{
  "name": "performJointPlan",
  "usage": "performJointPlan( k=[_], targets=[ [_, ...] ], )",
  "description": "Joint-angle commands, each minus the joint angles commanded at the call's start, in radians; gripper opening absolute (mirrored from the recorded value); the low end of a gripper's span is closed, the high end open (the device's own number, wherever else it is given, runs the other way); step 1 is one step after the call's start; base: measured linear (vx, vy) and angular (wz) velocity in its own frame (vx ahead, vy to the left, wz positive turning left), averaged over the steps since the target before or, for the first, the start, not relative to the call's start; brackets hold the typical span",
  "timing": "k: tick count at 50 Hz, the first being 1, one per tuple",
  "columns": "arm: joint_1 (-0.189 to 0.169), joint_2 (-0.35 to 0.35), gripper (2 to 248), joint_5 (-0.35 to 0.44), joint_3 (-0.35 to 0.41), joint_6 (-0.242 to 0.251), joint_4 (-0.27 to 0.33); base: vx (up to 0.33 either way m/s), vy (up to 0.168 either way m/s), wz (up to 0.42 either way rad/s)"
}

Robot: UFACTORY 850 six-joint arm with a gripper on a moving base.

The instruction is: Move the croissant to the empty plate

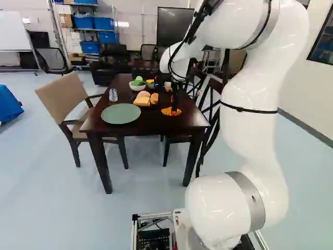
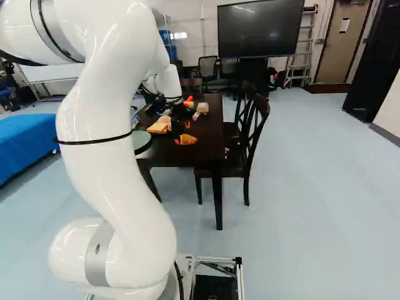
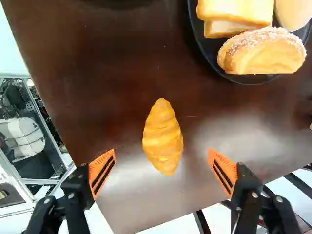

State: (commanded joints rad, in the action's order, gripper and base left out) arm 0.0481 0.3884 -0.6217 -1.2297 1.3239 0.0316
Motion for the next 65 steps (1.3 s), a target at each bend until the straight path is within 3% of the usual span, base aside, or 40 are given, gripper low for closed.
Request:
performJointPlan(
  k=[45, 65],
  targets=[
    [0.000, 0.016, 247, 0.000, -0.004, 0.000, 0.000, 0.000, 0.000, 0.000],
    [0.000, 0.016, 203, 0.000, -0.004, 0.000, 0.000, 0.000, 0.000, 0.000]
  ],
)
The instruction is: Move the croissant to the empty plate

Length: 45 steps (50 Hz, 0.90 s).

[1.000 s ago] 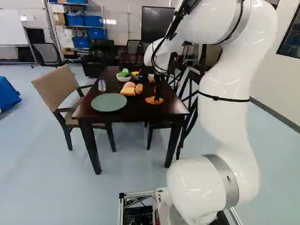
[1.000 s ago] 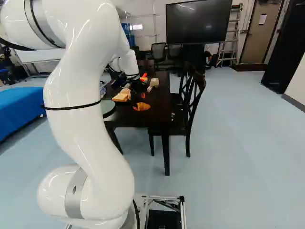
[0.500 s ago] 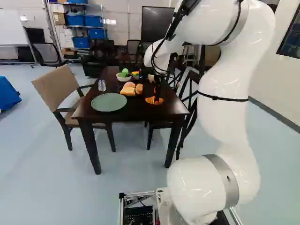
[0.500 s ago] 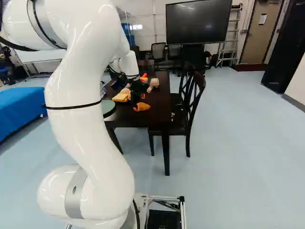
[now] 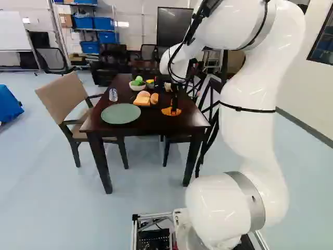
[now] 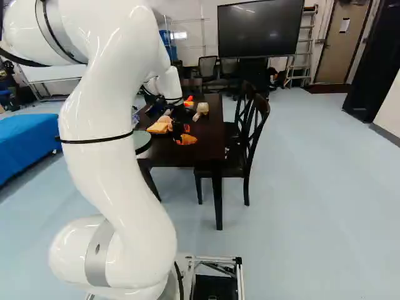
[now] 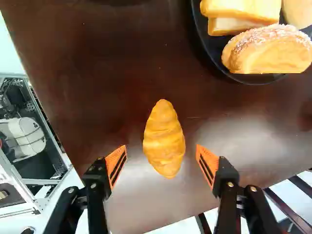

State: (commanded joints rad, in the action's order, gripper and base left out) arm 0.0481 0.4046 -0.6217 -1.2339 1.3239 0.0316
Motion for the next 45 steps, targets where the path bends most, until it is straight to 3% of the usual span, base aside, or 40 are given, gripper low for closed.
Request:
performJointPlan(
  k=[2, 3, 7, 8, 12, 13, 17, 18, 44, 45],
  targets=[
    [0.000, 0.000, 203, 0.000, 0.000, 0.000, 0.000, 0.000, 0.000, 0.000],
    [0.000, 0.000, 190, 0.000, 0.000, 0.000, 0.000, 0.000, 0.000, 0.000],
    [0.000, 0.000, 190, 0.000, 0.000, 0.000, 0.000, 0.000, 0.000, 0.000],
    [0.000, 0.000, 178, 0.000, 0.000, 0.000, 0.000, 0.000, 0.000, 0.000],
    [0.000, 0.000, 178, 0.000, 0.000, 0.000, 0.000, 0.000, 0.000, 0.000],
    [0.000, 0.000, 166, 0.000, 0.000, 0.000, 0.000, 0.000, 0.000, 0.000],
    [0.000, 0.000, 166, 0.000, 0.000, 0.000, 0.000, 0.000, 0.000, 0.000],
    [0.000, 0.000, 154, 0.000, 0.000, 0.000, 0.000, 0.000, 0.000, 0.000],
    [0.000, 0.000, 145, 0.000, 0.000, 0.000, 0.000, 0.000, 0.000, 0.000],
    [0.000, 0.000, 131, 0.000, 0.000, 0.000, 0.000, 0.000, 0.000, 0.000]
  ],
)
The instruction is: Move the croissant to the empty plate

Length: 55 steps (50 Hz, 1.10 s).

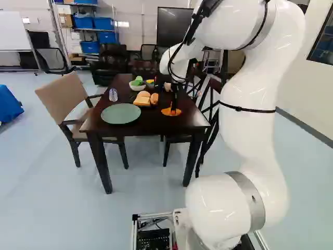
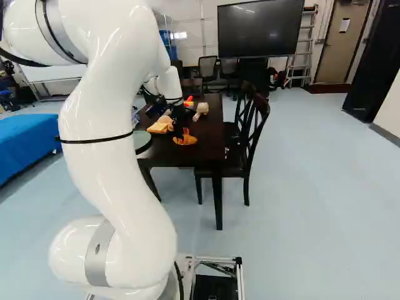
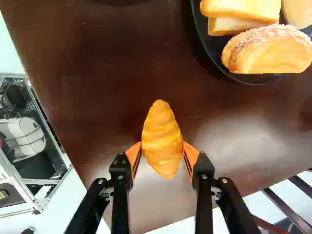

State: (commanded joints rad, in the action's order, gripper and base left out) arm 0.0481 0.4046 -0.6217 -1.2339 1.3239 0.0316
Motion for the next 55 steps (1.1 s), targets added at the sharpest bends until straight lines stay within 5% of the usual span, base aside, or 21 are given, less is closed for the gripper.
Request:
performJointPlan(
  k=[28, 55],
  targets=[
    [0.000, -0.002, 133, 0.000, 0.000, 0.000, 0.000, 0.000, 0.000, 0.000],
    [0.000, -0.076, 133, 0.000, 0.017, 0.000, 0.000, 0.000, 0.000, 0.000]
  ],
)
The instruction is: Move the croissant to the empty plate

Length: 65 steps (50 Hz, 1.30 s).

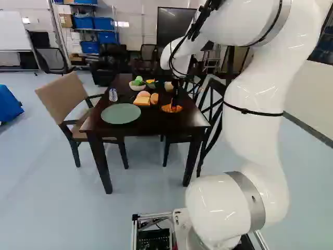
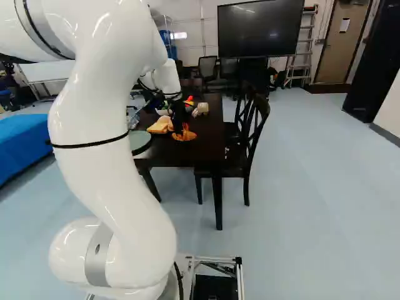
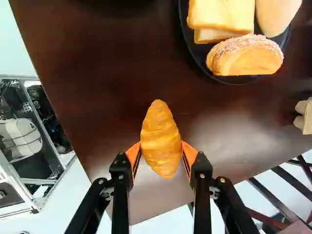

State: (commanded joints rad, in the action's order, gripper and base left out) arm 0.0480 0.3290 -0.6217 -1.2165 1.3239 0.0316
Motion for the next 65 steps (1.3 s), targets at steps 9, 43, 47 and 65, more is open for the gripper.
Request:
performJointPlan(
  k=[9, 43, 47, 65],
  targets=[
    [0.000, -0.026, 133, 0.000, 0.005, 0.000, 0.000, 0.000, 0.000, 0.000],
    [0.023, -0.103, 133, 0.000, -0.004, 0.000, 0.000, 0.000, 0.000, 0.000],
    [0.035, -0.104, 133, 0.000, -0.014, 0.000, 0.000, 0.000, 0.000, 0.000],
    [0.091, -0.104, 133, 0.000, -0.064, 0.000, 0.000, 0.000, 0.000, 0.000]
  ],
)
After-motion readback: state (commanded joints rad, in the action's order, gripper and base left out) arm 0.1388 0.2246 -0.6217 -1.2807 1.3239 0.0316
